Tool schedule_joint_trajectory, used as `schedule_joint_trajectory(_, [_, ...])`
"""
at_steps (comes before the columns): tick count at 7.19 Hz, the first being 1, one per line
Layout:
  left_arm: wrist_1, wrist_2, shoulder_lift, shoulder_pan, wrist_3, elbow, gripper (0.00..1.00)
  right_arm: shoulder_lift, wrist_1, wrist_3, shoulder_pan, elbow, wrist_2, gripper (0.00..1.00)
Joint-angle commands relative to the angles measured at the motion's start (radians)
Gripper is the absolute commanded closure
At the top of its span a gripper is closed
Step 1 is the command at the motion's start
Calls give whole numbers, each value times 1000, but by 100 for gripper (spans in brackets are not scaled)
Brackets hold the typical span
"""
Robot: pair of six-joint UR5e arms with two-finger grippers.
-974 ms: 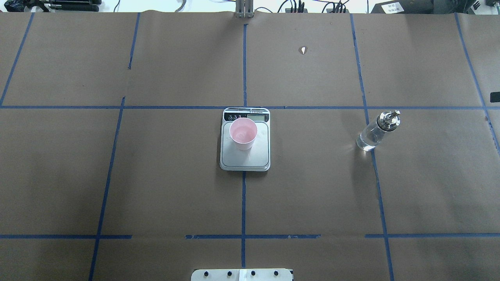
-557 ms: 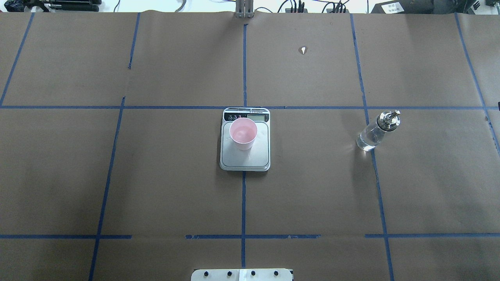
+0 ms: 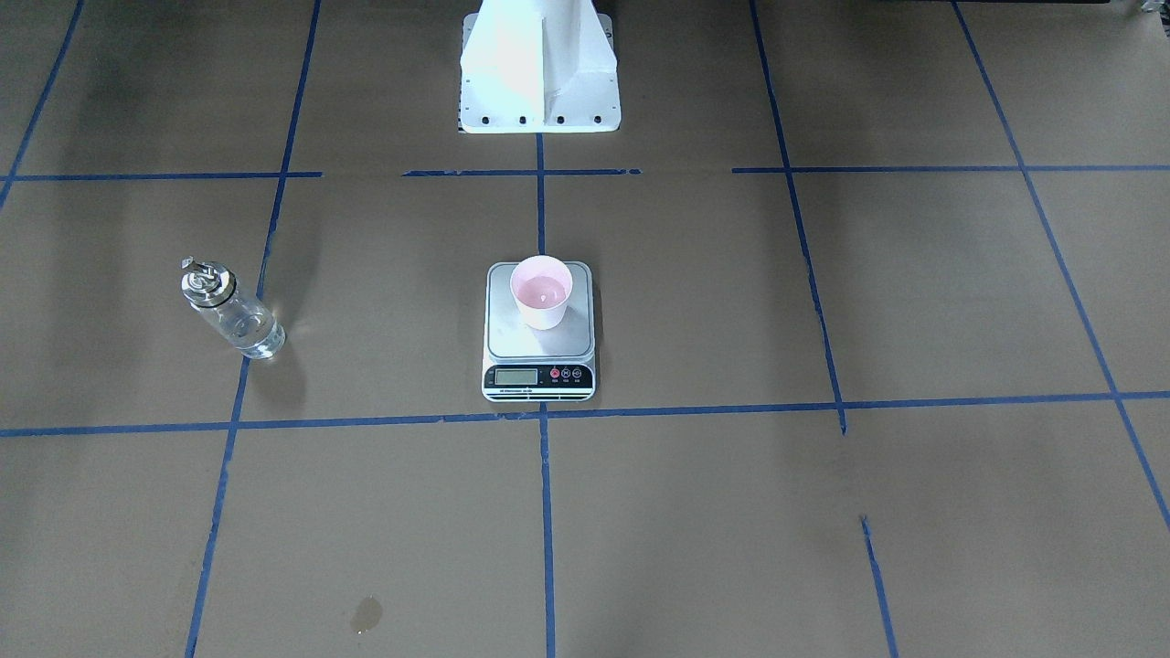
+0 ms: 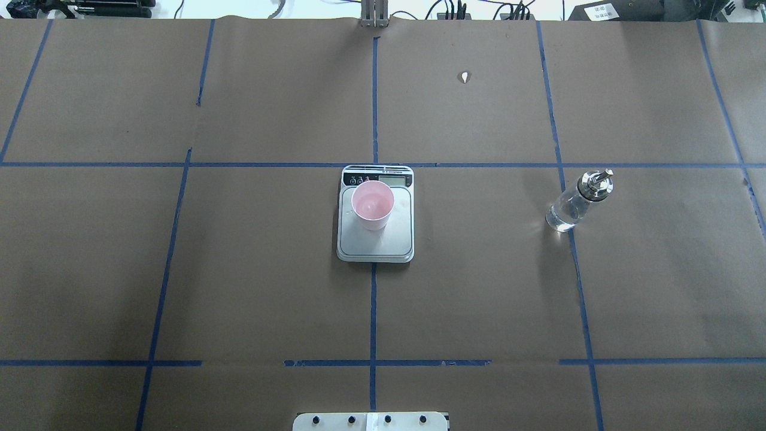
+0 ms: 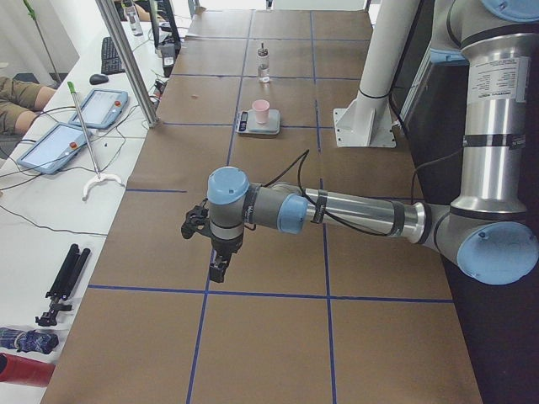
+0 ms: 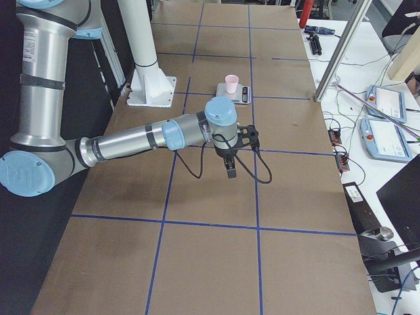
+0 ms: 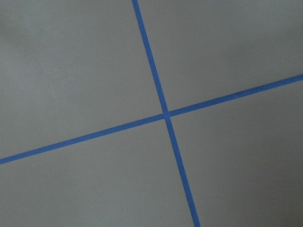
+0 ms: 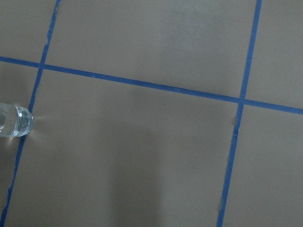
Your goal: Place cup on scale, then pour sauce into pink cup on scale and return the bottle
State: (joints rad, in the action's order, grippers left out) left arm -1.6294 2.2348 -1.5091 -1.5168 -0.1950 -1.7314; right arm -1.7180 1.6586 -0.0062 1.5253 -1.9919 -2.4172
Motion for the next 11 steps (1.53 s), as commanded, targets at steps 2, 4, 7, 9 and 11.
schedule_joint_trajectory(2, [115, 3, 10, 0, -92, 10, 0, -17, 86, -107, 75, 91, -5, 0])
schedule_joint_trajectory(4, [126, 0, 7, 0, -92, 13, 0, -9, 79, -94, 78, 212, -2, 0])
schedule_joint_trajectory(7, [123, 6, -2, -45, -234, 99, 0, -22, 79, -90, 87, 220, 3, 0])
schedule_joint_trajectory(9, [108, 9, -3, -65, -245, 138, 0, -14, 78, -89, 93, 205, 1, 0])
schedule_joint_trajectory(11, [109, 9, -3, -79, -244, 138, 0, -2, 78, -89, 93, 197, 4, 0])
